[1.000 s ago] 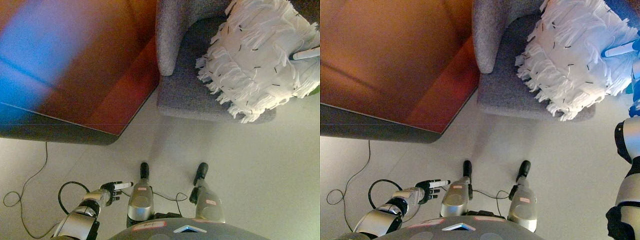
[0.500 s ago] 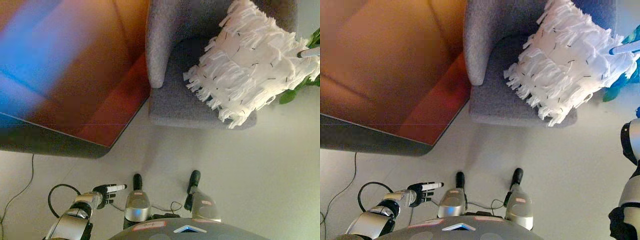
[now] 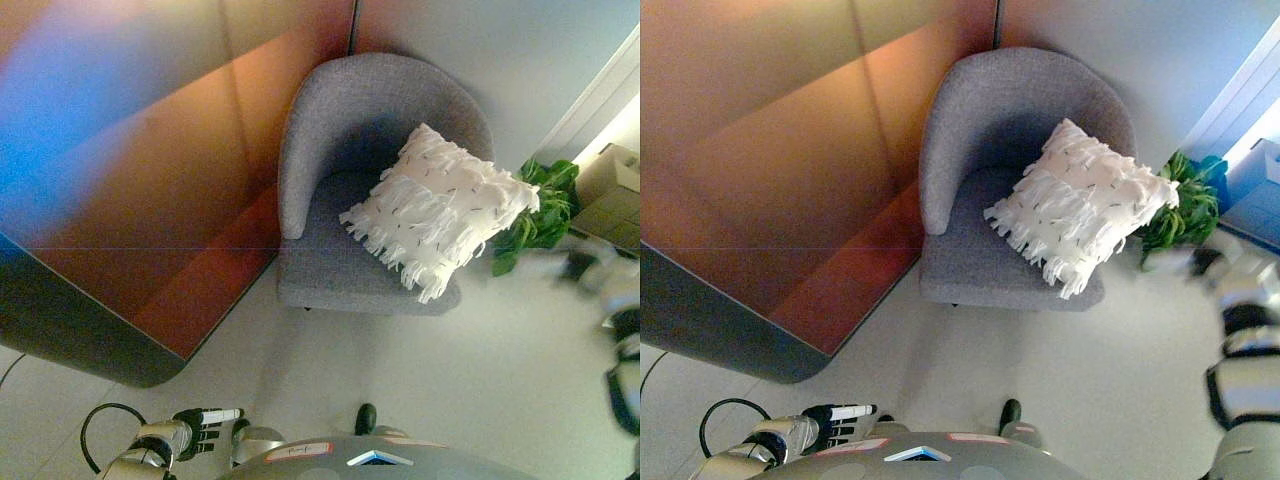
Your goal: Pick up the pillow and put it on the sofa.
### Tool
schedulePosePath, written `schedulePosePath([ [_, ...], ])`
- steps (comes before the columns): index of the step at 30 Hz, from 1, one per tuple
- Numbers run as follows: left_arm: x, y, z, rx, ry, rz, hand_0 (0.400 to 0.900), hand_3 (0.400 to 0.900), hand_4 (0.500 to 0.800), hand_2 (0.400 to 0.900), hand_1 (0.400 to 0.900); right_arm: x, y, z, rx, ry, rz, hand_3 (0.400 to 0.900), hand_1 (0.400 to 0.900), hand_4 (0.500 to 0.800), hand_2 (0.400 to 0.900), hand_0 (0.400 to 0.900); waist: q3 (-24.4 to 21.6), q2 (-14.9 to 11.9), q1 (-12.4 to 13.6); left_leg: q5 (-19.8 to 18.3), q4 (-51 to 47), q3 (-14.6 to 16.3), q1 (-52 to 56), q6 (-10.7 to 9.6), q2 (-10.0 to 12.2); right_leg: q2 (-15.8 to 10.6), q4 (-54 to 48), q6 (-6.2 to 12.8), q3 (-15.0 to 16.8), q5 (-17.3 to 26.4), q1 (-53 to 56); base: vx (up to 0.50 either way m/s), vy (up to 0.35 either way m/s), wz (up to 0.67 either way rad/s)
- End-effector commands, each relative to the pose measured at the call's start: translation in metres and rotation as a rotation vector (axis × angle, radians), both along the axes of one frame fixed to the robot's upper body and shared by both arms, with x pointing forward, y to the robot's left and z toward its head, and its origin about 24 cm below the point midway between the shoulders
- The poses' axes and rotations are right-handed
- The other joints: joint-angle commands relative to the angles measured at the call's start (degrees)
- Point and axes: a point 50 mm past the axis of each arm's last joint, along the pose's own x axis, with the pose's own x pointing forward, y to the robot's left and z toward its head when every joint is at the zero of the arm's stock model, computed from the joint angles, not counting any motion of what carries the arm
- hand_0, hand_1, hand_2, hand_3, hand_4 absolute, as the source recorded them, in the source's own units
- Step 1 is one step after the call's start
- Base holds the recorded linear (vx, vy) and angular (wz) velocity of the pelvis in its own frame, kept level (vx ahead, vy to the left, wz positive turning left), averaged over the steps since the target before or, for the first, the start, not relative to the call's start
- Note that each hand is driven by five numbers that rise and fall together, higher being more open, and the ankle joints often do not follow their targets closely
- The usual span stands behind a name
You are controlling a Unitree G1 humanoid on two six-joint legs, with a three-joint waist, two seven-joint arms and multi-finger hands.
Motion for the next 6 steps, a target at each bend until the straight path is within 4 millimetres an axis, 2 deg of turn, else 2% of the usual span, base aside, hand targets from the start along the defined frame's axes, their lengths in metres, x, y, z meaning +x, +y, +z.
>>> schedulePosePath([
  [1,0.014,-0.001,0.001,0.042,-0.014,-0.039,0.9,0.9,0.8,0.9,0.9,-0.041,0.029,-0.048,0.032,0.192,0.067,0.9,0.9,0.8,0.9,0.9,0.3,1.87,-1.1,2.27,-0.07,0.15,0.05,1.33,1.11,-3.36,0.76,3.08,-1.27,-4.67,7.5,0.0,0.066,0.0],
  [2,0.015,-0.005,0.0,0.037,-0.013,-0.043,0.9,0.9,0.8,0.9,0.9,-0.052,0.042,-0.061,0.063,0.221,0.044,0.9,0.9,0.8,0.9,0.9,0.28,1.92,-1.05,2.11,-0.06,0.23,0.29,1.43,1.02,-3.46,0.71,3.08,-1.36,-4.58,7.65,-0.01,0.057,0.01],
  [4,0.013,-0.018,-0.005,0.028,-0.003,-0.05,0.9,0.9,0.8,0.9,0.9,-0.088,0.091,-0.097,0.142,0.318,0.052,0.9,0.9,0.8,0.9,0.9,0.2,2.36,-1.19,1.75,0.15,0.54,0.88,1.71,0.78,-3.6,0.8,2.95,-1.38,-4.44,7.96,-0.01,0.07,0.01],
  [6,0.007,-0.027,-0.009,0.02,0.013,-0.045,0.9,0.9,0.8,0.9,0.9,-0.112,0.107,-0.108,0.115,0.41,0.079,0.9,0.9,0.8,0.9,0.9,0.23,2.67,-1.65,1.39,0.25,0.81,1.39,1.99,0.57,-3.65,0.88,2.84,-1.15,-4.47,8.26,-0.01,0.074,0.0],
])
